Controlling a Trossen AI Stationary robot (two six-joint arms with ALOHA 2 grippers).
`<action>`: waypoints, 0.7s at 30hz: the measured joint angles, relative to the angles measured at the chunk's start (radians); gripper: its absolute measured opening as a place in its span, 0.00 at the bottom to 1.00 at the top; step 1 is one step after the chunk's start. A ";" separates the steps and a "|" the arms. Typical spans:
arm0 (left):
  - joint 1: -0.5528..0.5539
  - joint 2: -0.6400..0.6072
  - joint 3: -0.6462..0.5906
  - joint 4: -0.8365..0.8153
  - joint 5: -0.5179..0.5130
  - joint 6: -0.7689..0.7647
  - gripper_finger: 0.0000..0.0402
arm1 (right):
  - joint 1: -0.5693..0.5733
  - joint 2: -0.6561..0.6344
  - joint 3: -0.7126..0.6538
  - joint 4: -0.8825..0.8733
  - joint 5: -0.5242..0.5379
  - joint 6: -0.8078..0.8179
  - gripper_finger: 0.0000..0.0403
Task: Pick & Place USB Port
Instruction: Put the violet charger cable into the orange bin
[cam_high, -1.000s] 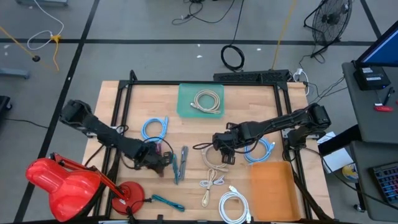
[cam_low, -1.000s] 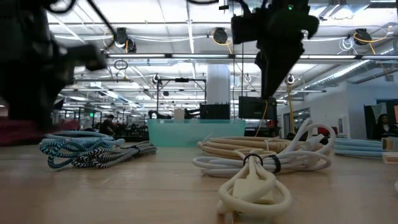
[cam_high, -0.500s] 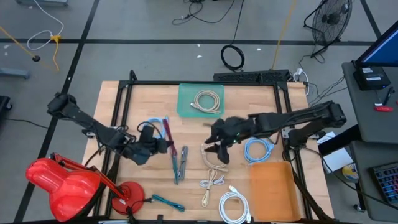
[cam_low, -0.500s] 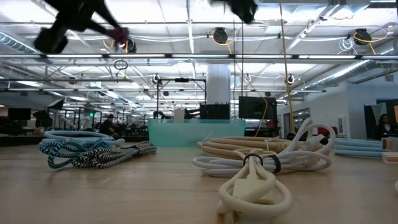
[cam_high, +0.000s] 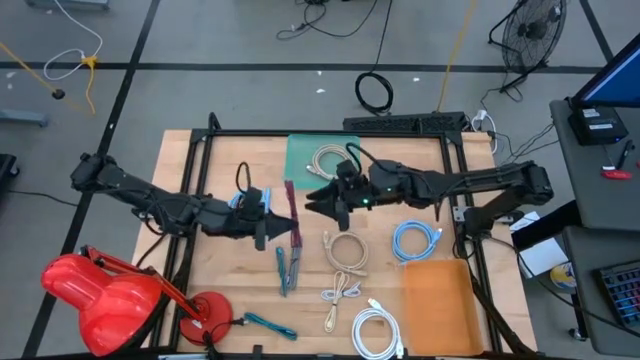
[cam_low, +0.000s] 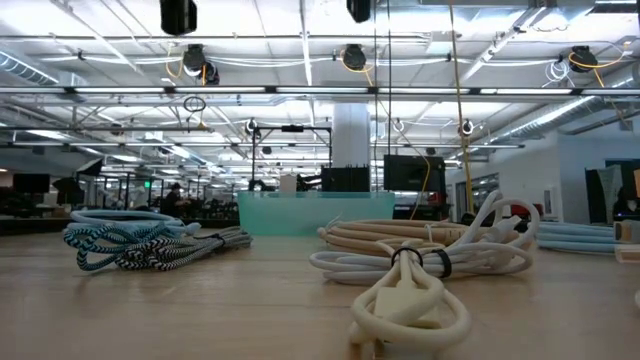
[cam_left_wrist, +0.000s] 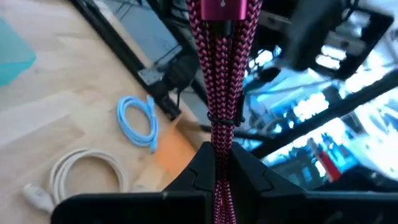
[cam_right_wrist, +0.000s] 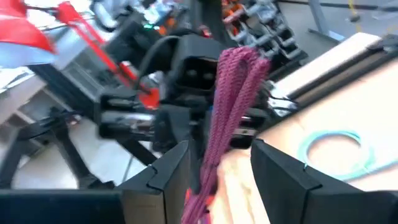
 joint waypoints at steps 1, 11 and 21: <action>0.010 0.002 -0.001 -0.008 0.016 0.005 0.04 | -0.003 0.006 0.000 0.007 0.001 0.014 0.40; 0.097 0.001 -0.002 0.037 0.169 0.044 0.04 | 0.000 0.043 0.000 0.047 0.057 0.091 0.45; 0.132 0.001 -0.002 0.067 0.233 0.054 0.04 | 0.000 0.044 -0.001 0.041 0.101 0.071 0.55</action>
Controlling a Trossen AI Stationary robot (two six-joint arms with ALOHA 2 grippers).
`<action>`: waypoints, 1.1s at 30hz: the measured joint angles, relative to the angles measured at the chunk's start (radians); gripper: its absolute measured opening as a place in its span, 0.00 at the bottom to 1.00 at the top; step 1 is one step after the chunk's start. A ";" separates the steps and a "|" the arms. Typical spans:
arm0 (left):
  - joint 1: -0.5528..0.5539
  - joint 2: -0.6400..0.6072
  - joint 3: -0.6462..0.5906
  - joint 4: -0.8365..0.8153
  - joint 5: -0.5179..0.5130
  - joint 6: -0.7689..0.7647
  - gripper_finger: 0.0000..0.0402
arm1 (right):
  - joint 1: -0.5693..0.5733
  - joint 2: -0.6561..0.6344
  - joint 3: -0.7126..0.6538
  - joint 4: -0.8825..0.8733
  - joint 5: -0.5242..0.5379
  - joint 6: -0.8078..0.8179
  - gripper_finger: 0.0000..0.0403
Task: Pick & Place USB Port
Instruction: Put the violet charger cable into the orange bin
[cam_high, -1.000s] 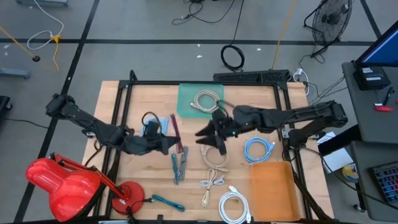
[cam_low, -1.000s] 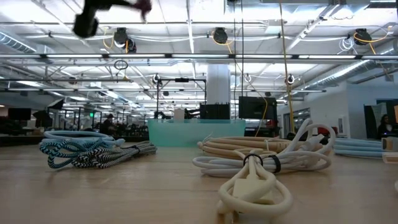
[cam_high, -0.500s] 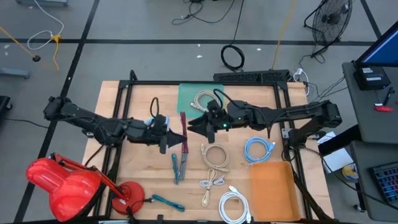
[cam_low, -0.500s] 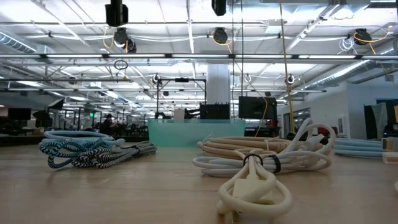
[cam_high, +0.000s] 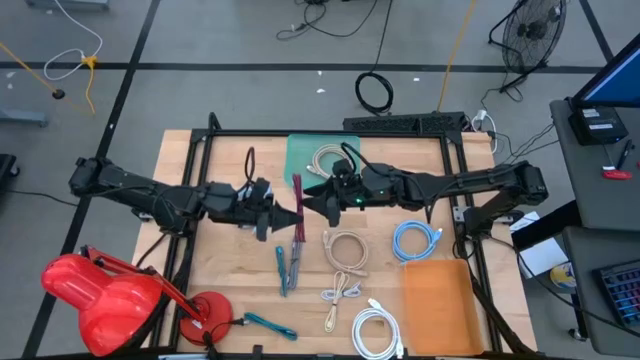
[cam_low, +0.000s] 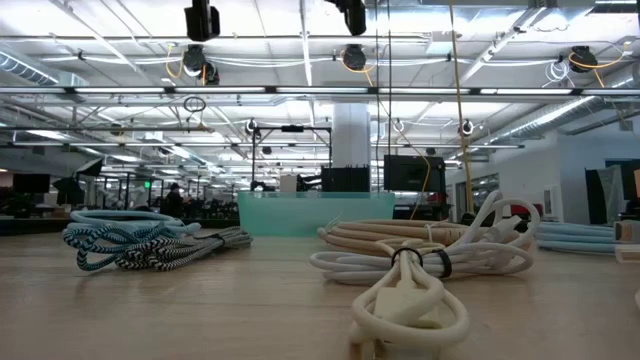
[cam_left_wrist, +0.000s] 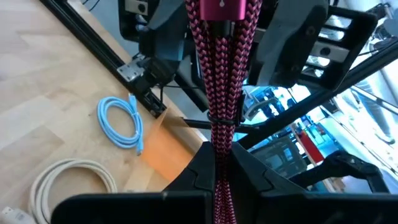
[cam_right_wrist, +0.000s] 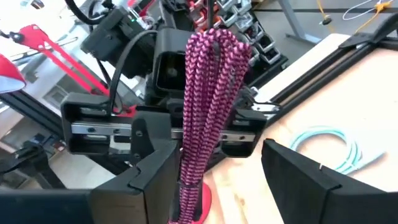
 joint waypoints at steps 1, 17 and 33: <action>0.001 0.000 0.000 0.000 0.000 0.000 0.04 | 0.000 0.000 0.000 0.004 0.000 -0.001 0.54; 0.061 0.000 0.000 0.008 0.065 -0.003 0.04 | 0.000 -0.001 0.000 0.020 -0.001 -0.002 0.35; 0.066 0.004 0.000 -0.003 0.092 0.000 0.04 | -0.001 0.083 0.001 0.112 -0.030 0.052 0.22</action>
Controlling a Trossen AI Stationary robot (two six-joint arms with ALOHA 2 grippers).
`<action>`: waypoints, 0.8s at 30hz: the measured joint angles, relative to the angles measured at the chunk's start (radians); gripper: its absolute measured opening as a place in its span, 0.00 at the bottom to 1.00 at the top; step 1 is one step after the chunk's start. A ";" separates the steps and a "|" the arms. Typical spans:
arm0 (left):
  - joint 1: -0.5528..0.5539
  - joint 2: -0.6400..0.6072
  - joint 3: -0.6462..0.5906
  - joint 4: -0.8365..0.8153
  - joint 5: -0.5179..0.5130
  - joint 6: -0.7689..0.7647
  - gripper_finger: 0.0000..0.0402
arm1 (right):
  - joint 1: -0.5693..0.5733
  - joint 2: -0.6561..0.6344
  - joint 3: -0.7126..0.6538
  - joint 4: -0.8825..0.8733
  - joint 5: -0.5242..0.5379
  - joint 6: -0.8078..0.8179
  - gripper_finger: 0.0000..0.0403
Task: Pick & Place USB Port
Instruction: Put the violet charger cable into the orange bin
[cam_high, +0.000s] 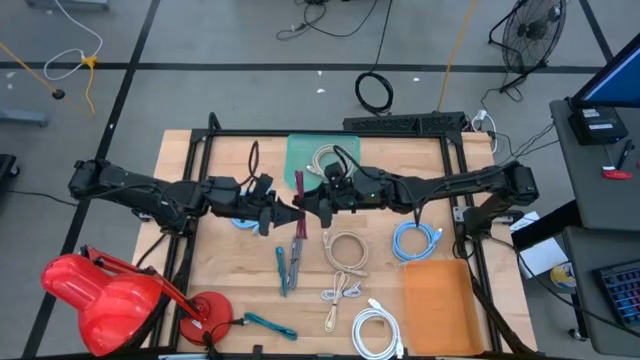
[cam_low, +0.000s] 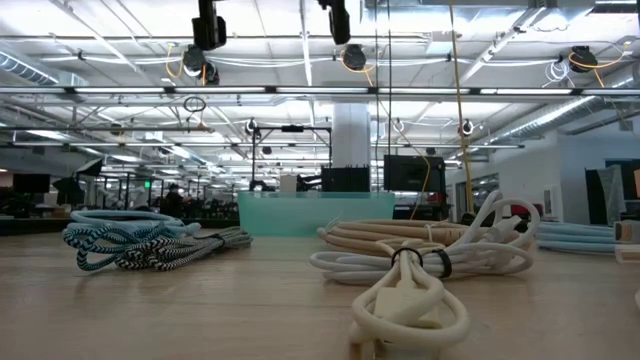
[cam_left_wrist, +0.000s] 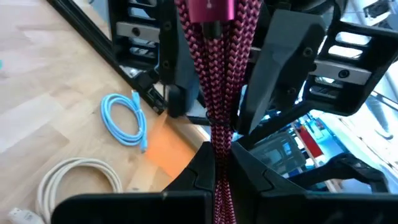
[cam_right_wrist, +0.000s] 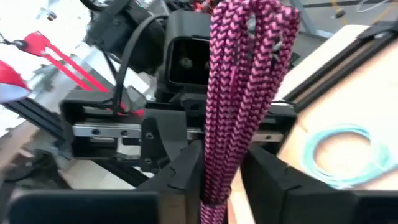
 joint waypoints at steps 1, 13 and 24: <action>-0.001 -0.001 0.000 0.000 0.005 -0.001 0.04 | 0.000 0.005 0.000 0.013 -0.009 0.001 0.18; -0.017 -0.105 0.004 -0.221 0.078 -0.024 0.30 | 0.015 -0.087 -0.002 -0.215 -0.050 0.102 0.05; -0.035 -0.271 0.002 -0.456 -0.130 0.017 0.20 | 0.308 -0.339 -0.001 -0.952 0.169 0.509 0.05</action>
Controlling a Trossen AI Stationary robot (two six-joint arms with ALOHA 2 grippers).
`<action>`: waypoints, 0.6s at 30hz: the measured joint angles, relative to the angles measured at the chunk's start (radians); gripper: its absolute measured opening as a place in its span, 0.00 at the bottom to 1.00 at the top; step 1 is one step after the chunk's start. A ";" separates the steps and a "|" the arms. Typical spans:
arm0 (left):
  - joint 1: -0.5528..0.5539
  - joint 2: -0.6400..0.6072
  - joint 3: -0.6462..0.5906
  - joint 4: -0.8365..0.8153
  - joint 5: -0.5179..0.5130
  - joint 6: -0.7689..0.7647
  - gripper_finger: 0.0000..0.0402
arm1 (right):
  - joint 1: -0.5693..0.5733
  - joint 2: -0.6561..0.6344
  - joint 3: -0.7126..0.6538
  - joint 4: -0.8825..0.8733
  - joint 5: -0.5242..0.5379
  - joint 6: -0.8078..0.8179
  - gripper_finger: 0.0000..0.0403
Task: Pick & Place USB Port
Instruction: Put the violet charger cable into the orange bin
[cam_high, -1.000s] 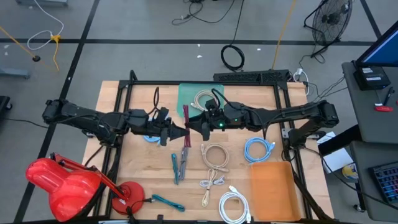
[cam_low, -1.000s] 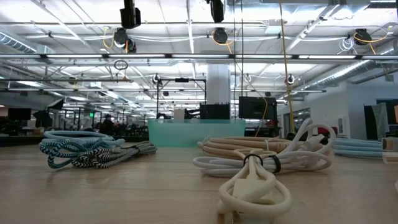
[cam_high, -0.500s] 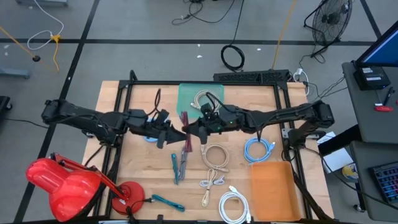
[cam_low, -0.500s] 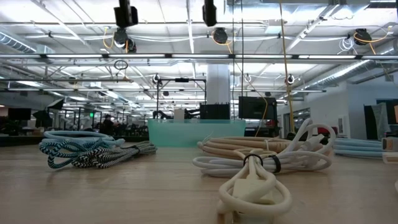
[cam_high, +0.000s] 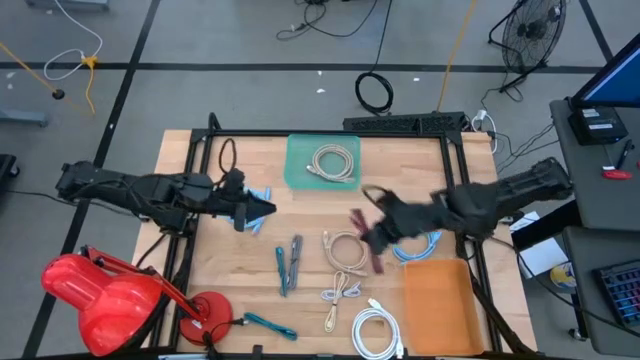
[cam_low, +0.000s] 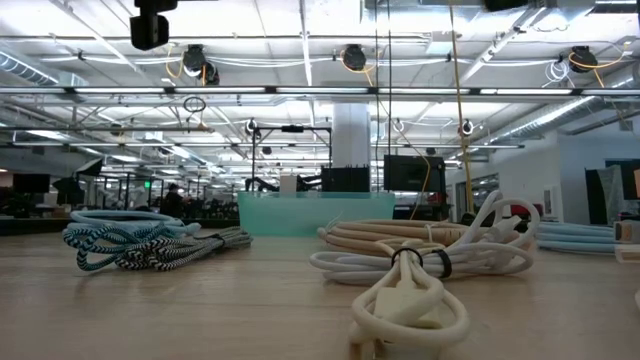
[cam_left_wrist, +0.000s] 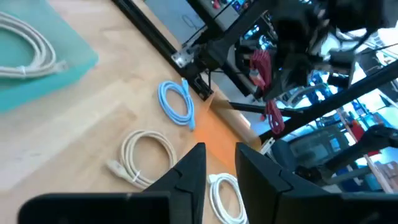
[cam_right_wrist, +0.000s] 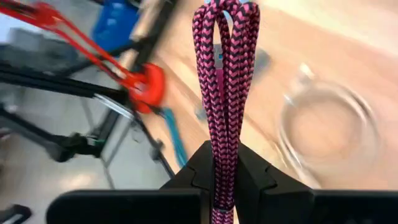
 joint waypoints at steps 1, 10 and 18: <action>0.000 -0.005 0.000 0.006 -0.006 0.002 0.19 | 0.044 -0.014 0.000 -0.045 0.035 0.064 0.05; 0.000 -0.007 0.000 -0.005 -0.015 -0.030 0.14 | 0.401 0.014 0.000 -0.345 0.200 0.623 0.05; 0.001 -0.007 0.000 -0.005 0.013 -0.117 0.14 | 0.556 0.130 0.000 -0.443 0.138 0.892 0.05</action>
